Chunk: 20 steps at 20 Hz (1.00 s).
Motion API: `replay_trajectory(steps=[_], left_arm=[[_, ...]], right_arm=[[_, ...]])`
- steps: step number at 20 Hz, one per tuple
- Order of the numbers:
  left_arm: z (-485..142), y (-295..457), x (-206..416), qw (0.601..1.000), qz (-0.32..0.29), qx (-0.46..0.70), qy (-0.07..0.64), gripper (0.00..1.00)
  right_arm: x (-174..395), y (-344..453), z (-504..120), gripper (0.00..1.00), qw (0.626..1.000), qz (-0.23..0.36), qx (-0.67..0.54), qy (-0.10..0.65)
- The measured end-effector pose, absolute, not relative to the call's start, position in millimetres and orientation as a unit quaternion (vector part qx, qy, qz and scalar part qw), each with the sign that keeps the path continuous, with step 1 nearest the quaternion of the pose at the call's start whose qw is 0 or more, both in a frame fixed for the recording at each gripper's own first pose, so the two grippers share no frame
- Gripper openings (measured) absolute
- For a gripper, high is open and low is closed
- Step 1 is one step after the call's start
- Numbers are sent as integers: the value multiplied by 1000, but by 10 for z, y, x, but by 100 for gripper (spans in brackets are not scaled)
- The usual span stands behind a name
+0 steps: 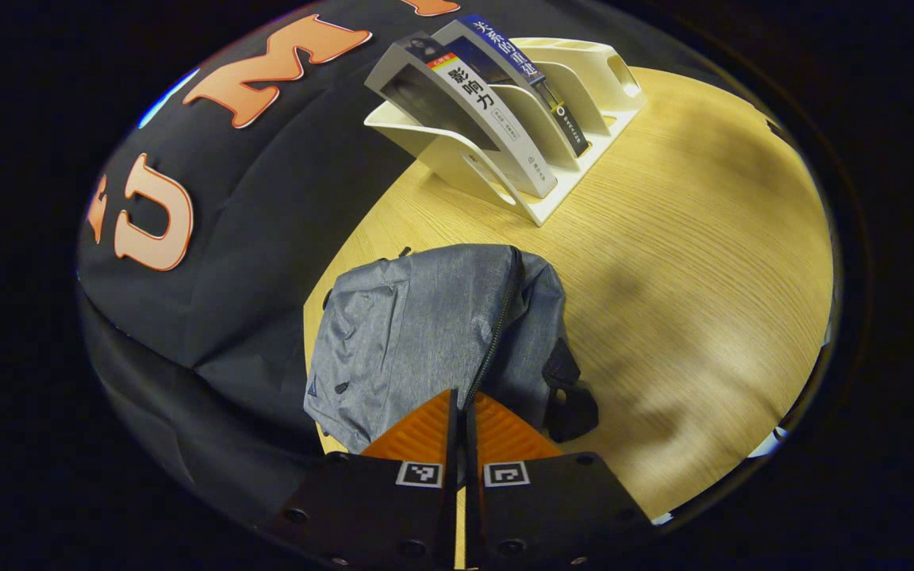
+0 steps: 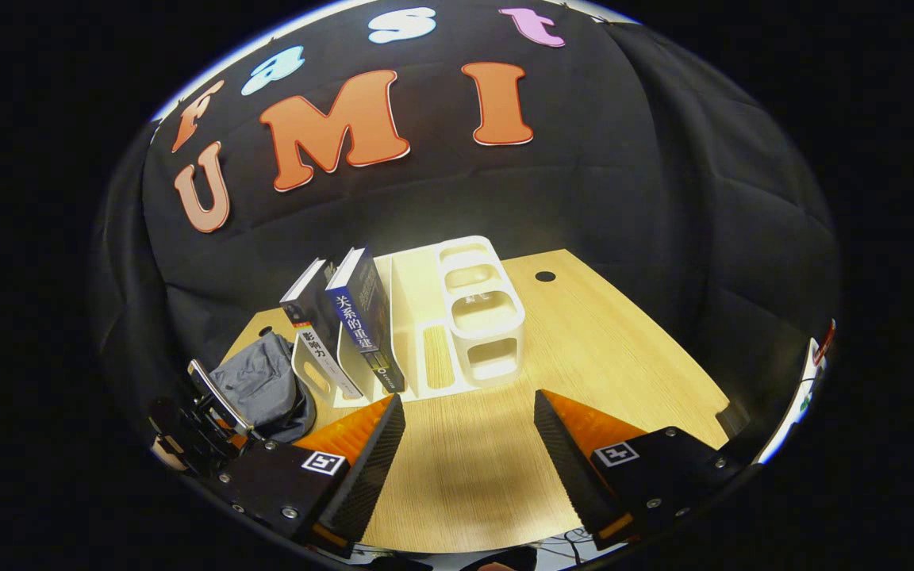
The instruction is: Open the schoolbag, grab two books from the bookshelf and put them into the schoolbag.
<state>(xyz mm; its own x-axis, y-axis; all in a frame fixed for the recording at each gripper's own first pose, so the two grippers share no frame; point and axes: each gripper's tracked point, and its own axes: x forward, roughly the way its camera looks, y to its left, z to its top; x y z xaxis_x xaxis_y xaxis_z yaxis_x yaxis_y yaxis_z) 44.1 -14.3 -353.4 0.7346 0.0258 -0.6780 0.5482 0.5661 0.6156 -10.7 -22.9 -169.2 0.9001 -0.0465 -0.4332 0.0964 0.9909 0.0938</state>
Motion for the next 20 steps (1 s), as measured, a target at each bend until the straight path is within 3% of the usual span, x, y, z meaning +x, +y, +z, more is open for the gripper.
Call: replay_trajectory(steps=[1,3,7,20], left_arm=[[-3517,-147,452,819,-164,441,329,8],[-3479,-149,454,807,-182,448,339,1],[-3270,-107,490,790,-210,440,371,1],[-1822,391,1122,836,-196,377,346,1]], right_arm=[[-113,-235,-1690,98,973,-38,64,220],[-104,-249,-1708,98,971,-39,82,222],[5,-158,-1764,98,967,-23,96,235],[126,174,-1618,98,968,-24,85,234]])
